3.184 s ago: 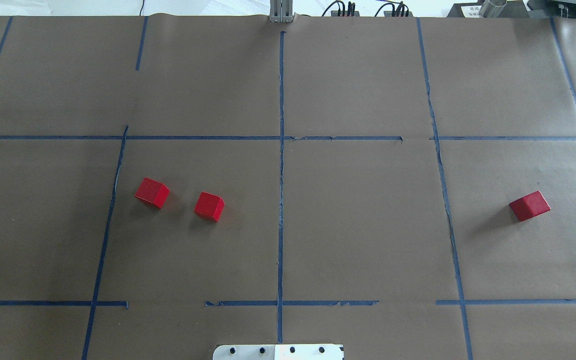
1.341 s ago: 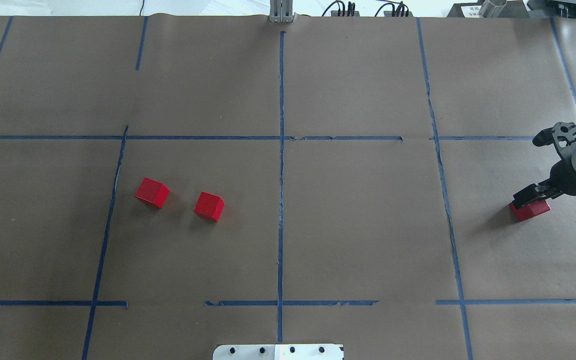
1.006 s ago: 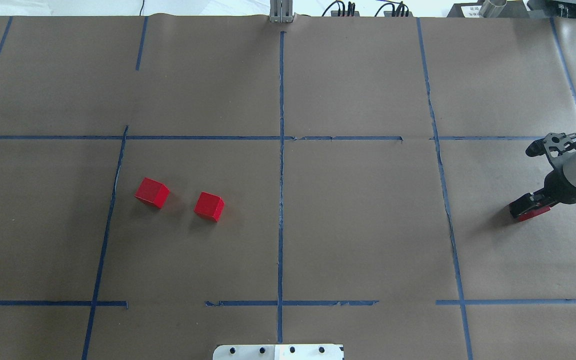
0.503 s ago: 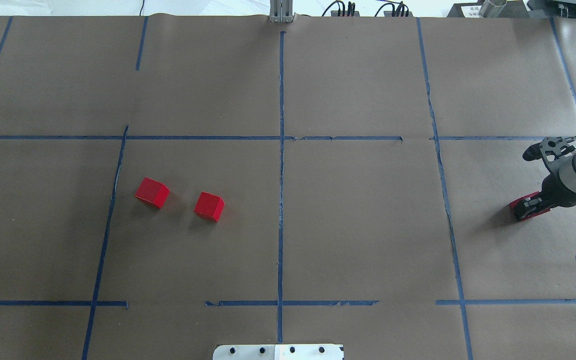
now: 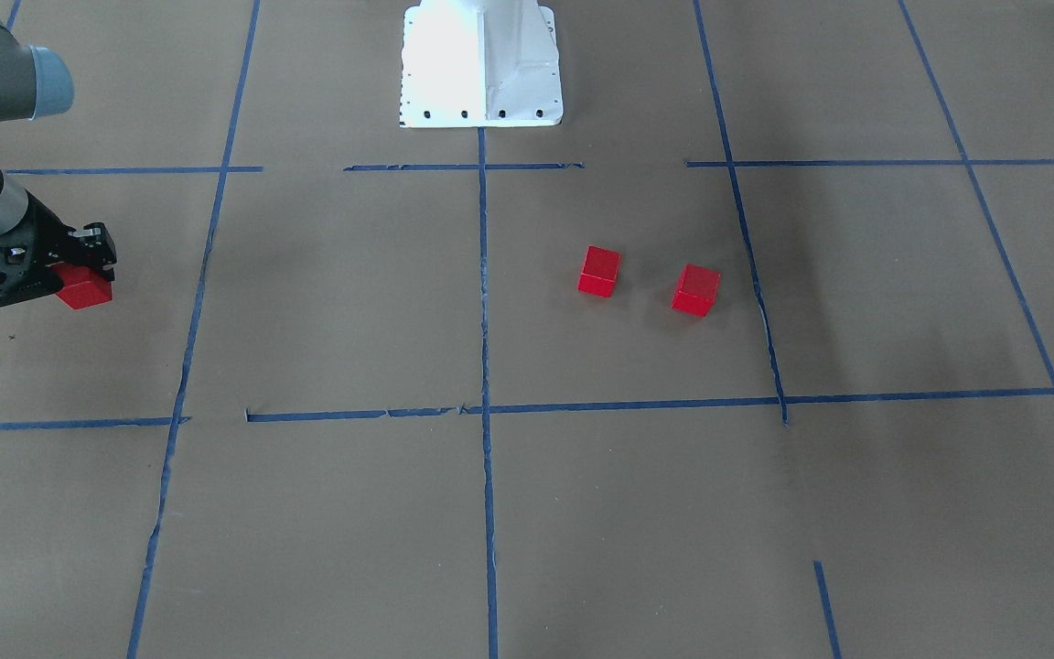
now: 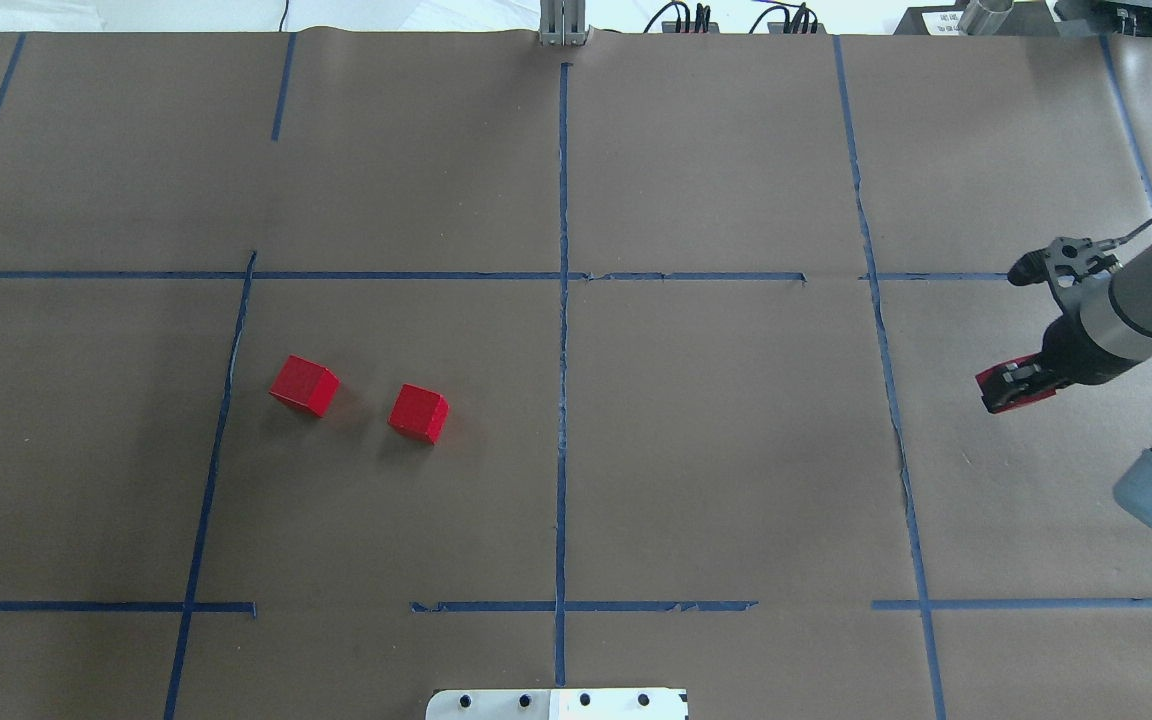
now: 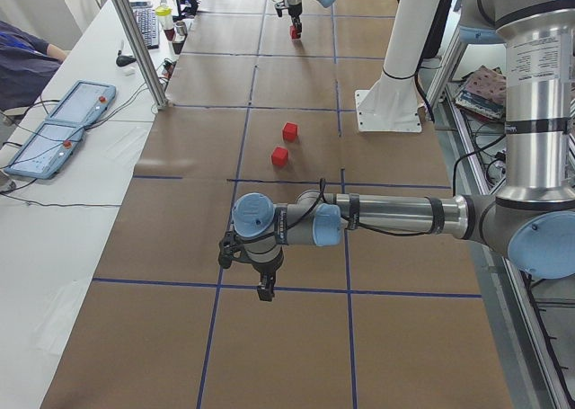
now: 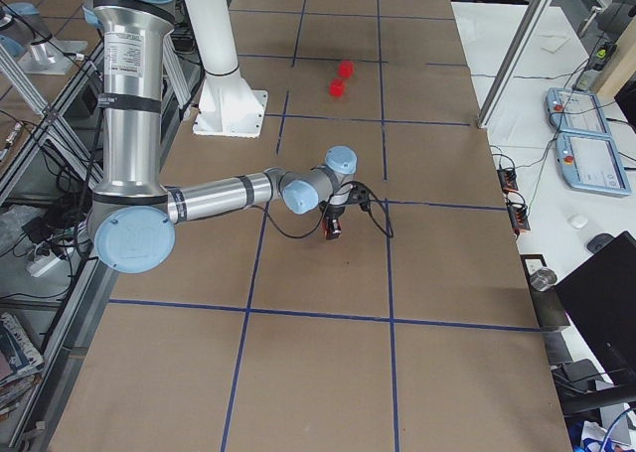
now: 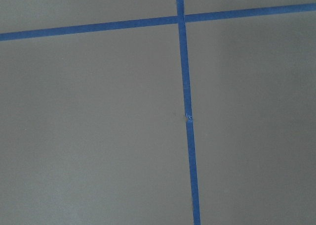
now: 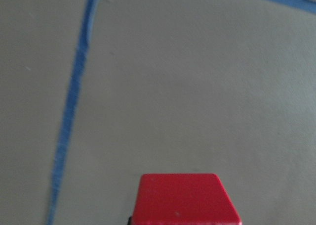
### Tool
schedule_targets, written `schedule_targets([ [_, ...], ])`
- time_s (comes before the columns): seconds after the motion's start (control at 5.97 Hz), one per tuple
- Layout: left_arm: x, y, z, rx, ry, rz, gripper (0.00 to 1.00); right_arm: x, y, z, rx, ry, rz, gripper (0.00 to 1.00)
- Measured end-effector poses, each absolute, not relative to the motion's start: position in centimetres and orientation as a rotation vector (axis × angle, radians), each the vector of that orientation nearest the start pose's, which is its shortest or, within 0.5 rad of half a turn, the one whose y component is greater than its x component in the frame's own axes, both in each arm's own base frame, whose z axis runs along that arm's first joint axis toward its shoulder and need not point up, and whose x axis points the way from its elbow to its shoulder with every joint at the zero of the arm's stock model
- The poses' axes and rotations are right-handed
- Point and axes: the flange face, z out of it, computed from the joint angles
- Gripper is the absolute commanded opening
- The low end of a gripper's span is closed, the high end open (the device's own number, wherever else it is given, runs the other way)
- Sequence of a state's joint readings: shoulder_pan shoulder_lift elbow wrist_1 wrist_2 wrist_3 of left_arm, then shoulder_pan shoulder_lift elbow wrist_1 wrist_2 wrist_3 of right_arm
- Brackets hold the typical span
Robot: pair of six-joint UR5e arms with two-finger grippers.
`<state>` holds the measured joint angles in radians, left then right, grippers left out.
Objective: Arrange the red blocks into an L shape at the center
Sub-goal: 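Carry the red cube with the right gripper to the grid center and lower it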
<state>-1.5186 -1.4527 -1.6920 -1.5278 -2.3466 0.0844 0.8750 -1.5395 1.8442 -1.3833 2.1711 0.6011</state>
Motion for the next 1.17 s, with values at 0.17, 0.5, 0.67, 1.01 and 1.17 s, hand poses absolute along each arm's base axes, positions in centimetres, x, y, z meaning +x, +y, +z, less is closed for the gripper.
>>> schedule_targets([
  [0.17,-4.0,-44.2,65.8,-0.026,0.776,0.115,1.0,-30.0,-46.3,42.5,0.003,-0.772,-0.178,0.0],
  [0.5,-4.0,-44.2,65.8,-0.024,0.777,0.116,1.0,-39.1,-45.5,31.3,-0.043,-0.815,-0.111,0.0],
  [0.67,-4.0,-44.2,65.8,-0.023,0.777,0.117,1.0,-44.7,-44.7,26.9,-0.051,-0.822,-0.072,0.0],
  [1.01,-4.0,-44.2,65.8,-0.023,0.777,0.117,1.0,-55.0,-43.8,21.1,-0.065,-0.797,-0.018,0.0],
  [1.17,-4.0,-44.2,65.8,-0.024,0.776,0.116,1.0,-58.6,-43.8,19.1,-0.08,-0.78,-0.004,0.01],
])
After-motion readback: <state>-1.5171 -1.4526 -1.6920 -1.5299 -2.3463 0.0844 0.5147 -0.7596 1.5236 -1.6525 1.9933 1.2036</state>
